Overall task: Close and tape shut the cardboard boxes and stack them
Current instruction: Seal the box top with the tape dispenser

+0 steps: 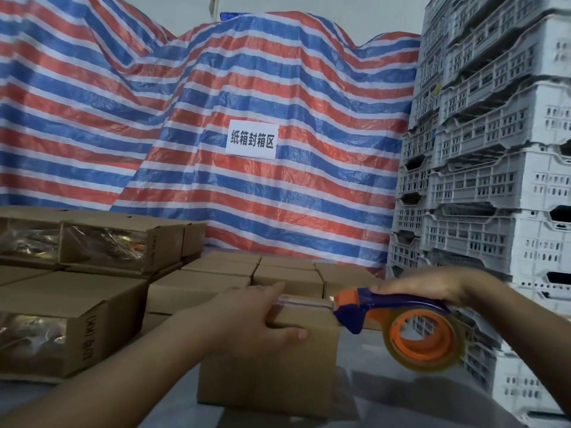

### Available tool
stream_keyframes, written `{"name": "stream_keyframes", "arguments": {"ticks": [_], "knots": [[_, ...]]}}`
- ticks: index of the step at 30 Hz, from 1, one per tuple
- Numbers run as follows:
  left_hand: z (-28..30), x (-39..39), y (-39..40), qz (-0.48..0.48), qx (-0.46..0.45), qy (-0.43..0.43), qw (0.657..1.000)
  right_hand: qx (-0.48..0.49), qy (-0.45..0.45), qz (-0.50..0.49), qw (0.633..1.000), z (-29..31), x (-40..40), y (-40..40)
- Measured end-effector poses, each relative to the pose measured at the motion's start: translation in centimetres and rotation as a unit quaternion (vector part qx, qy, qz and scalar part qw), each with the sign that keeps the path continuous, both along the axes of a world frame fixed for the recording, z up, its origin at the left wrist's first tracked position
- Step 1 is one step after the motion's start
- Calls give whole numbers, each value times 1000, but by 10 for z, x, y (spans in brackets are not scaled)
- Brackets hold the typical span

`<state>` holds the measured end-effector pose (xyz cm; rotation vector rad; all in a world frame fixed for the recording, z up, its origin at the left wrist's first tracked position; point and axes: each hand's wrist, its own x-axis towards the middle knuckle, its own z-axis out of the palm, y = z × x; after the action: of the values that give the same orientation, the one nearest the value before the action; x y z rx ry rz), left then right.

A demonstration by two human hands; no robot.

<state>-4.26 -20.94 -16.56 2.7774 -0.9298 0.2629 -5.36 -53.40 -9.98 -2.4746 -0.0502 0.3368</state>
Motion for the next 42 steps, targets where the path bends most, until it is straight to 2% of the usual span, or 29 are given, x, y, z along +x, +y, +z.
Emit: {"name": "stream_keyframes", "arguments": {"ticks": [3,7,12,16,18,21,23,25,26,27,29,31,33,38,42], "knots": [[7,-10,-25,-15,37,-39,998,19,15,3,1000,-7,0,-4],[0,-21,-60,-52,41,-34,997,21,-1,10,1000,-15,3,-9],[-7,-14,-59,-45,54,-63,995,87,36,19,995,-3,-6,-24],[-10,-10,-58,-47,53,-65,995,83,69,21,994,18,-24,-32],[-12,-9,-59,-49,50,-66,995,-21,71,6,997,26,-33,-20],[-13,-10,-59,-61,42,-80,994,-242,39,-14,969,26,-28,21],[-12,-11,-59,-58,45,-82,994,-364,32,-19,931,18,-17,48],[-12,-14,-57,-50,51,-78,994,-488,57,-17,871,4,-10,64],[-11,-14,-57,-49,53,-77,994,-515,50,-19,856,-4,-10,63],[-11,-15,-58,-49,54,-77,994,-510,24,-23,860,-12,-14,58],[-10,-17,-59,-51,49,-83,994,-494,-87,-35,865,-26,-21,46],[-9,-17,-60,-55,44,-86,994,-500,-193,-64,842,-46,-26,35],[-9,-16,-59,-59,38,-85,994,-495,-259,-105,823,-72,-26,28],[-12,-13,-59,-68,31,-88,993,-439,-296,-167,832,-118,-40,22],[-14,-10,-61,-64,28,-93,993,-446,-244,-176,843,-125,-54,33]]}}
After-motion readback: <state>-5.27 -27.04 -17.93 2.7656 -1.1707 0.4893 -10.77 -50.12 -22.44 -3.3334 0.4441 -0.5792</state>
